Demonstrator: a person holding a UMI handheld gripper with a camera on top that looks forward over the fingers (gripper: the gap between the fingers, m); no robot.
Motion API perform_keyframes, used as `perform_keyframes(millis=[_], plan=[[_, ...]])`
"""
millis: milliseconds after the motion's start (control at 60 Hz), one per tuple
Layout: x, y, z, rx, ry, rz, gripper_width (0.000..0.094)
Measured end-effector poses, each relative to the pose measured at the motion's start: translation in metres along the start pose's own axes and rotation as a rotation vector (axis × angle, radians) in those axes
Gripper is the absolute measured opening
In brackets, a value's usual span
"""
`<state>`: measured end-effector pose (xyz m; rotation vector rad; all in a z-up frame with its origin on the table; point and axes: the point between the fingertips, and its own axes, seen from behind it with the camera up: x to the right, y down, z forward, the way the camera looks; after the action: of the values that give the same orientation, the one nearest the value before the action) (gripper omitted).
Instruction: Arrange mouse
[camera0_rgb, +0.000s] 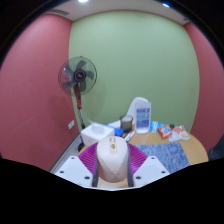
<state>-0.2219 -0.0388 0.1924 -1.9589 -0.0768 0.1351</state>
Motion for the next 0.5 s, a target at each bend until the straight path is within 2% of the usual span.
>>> perform_keyframes(millis=[67,133,200,267,350,500], plan=[[0.039,-0.046,0.009,0.061,0.007,0.013,0.0385],[0.087,-0.073,0.027,0.087,0.034,0.025,0.0384],[0.138,-0.074,0.049,0.076,0.07,0.031,0.0382],[0.183,-0.048,0.075,0.027,0.103,0.048,0.0383],[0.223,0.004,0.106,-0.078,0.129,0.041,0.0383],[0.254,0.094,0.137,-0.228,0.137,0.027,0.0385]])
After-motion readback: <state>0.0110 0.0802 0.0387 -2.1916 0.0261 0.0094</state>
